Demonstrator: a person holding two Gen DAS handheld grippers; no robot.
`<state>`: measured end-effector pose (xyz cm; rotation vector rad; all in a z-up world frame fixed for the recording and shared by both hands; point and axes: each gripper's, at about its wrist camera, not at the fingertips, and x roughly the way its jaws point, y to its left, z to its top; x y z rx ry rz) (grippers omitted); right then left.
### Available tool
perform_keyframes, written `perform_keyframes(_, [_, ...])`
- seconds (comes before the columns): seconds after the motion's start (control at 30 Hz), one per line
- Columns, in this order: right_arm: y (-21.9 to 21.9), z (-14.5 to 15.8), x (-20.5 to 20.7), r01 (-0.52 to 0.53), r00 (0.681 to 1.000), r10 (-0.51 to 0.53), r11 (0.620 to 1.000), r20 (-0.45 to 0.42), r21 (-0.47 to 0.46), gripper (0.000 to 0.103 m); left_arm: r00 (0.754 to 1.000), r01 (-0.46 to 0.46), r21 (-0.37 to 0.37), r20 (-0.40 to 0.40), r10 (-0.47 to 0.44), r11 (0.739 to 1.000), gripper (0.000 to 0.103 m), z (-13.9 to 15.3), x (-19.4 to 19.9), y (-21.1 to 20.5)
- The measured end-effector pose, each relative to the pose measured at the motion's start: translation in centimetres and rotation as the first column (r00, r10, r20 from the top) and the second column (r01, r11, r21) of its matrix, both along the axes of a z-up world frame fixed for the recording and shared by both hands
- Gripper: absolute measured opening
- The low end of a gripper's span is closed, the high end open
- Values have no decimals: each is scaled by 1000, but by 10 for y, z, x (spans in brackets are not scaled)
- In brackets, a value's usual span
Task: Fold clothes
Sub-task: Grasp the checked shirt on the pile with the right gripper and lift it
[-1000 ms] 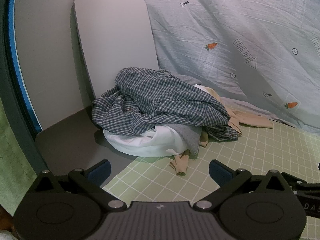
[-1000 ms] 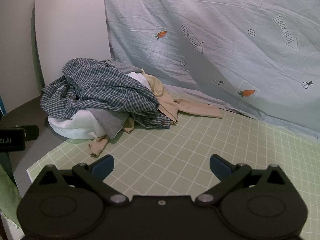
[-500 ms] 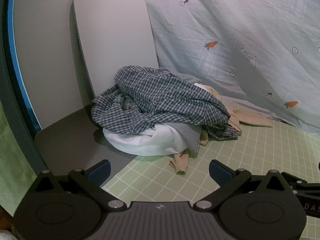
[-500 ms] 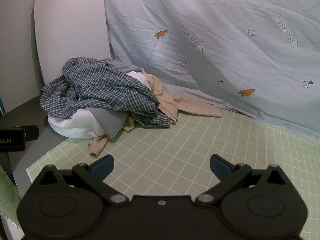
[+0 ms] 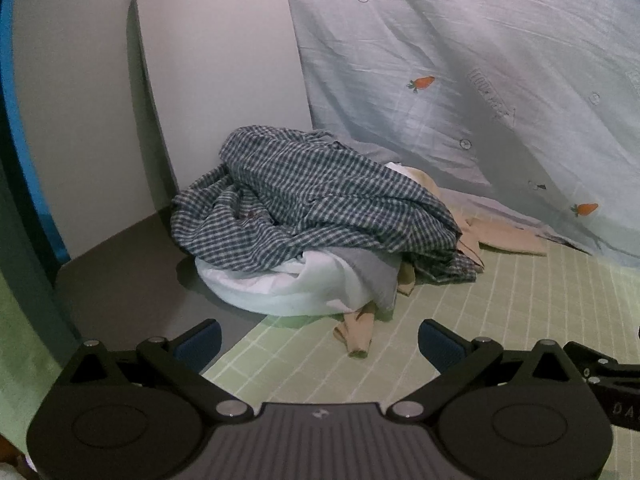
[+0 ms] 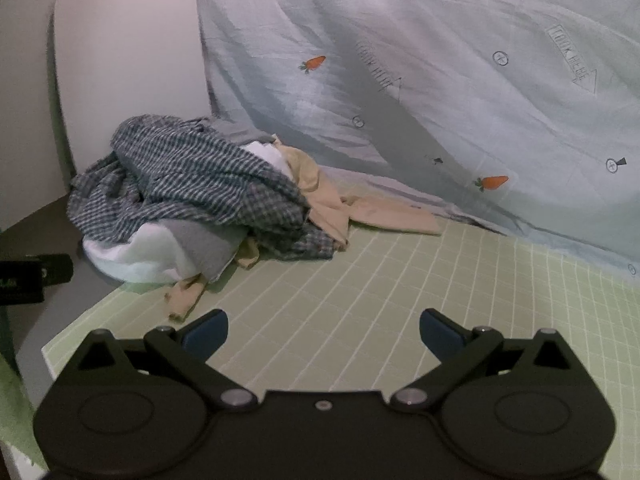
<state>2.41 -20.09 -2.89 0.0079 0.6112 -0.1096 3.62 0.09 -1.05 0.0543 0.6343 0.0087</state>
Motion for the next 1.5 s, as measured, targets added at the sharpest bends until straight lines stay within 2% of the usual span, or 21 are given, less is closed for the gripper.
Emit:
perform_keyframes(0.13, [-5, -2, 21, 5, 1000, -5, 1000, 4, -4, 103, 1000, -18, -19, -24, 17, 1000, 103, -1, 37, 8])
perform_keyframes(0.27, [-6, -6, 74, -28, 999, 28, 999, -16, -22, 103, 998, -47, -1, -47, 47, 999, 103, -8, 83, 18])
perform_keyframes(0.43, [13, -14, 147, -119, 993, 116, 987, -30, -111, 103, 986, -115, -14, -127, 112, 993, 103, -29, 159, 40])
perform_keyframes(0.67, [44, -36, 250, -289, 957, 287, 941, -38, -175, 101, 956, -223, -45, -207, 209, 974, 103, -65, 242, 71])
perform_keyframes(0.7, [49, -40, 264, -311, 950, 309, 933, -38, -182, 100, 951, -237, -57, -220, 219, 970, 103, -69, 250, 74])
perform_keyframes(0.8, [60, -52, 291, -365, 931, 361, 913, -57, -180, 84, 939, -264, -99, -255, 232, 959, 99, -80, 270, 83])
perform_keyframes(0.83, [62, -56, 297, -380, 925, 374, 909, -67, -171, 73, 940, -256, -124, -264, 217, 959, 93, -83, 274, 84])
perform_keyframes(0.87, [64, -59, 300, -392, 920, 384, 906, -78, -157, 67, 942, -246, -140, -269, 203, 959, 90, -84, 276, 84])
perform_keyframes(0.9, [65, -62, 302, -396, 918, 387, 908, -87, -139, 63, 944, -234, -152, -273, 187, 960, 83, -85, 277, 83])
perform_keyframes(0.97, [65, -65, 301, -388, 920, 378, 916, -100, -102, 28, 950, -203, -163, -271, 155, 965, 69, -86, 277, 79])
perform_keyframes(1.0, [65, -65, 298, -387, 920, 377, 917, -104, -98, 22, 953, -191, -164, -268, 143, 968, 59, -85, 276, 76])
perform_keyframes(1.03, [65, -65, 293, -397, 917, 387, 912, -99, -104, 15, 955, -177, -166, -266, 129, 970, 44, -85, 275, 73])
perform_keyframes(1.07, [65, -64, 288, -408, 912, 400, 905, -90, -117, 11, 957, -164, -166, -264, 116, 972, 36, -84, 274, 69])
perform_keyframes(1.1, [64, -63, 282, -410, 912, 403, 903, -78, -129, 11, 958, -160, -161, -262, 114, 974, 19, -83, 272, 65])
perform_keyframes(1.13, [63, -61, 275, -407, 913, 403, 903, -63, -138, 10, 959, -160, -146, -256, 119, 976, 10, -81, 269, 59])
perform_keyframes(1.23, [53, -47, 249, -363, 930, 367, 921, -1, -140, 8, 968, -139, -104, -223, 114, 985, 0, -70, 254, 43])
perform_keyframes(1.43, [30, -24, 173, -256, 955, 279, 946, 97, -201, 8, 990, -40, -86, -140, 28, 995, 0, -34, 200, 12])
perform_keyframes(1.5, [14, -22, 145, -199, 969, 223, 961, 111, -194, 7, 993, 1, -85, -114, -10, 996, 0, -21, 179, 1])
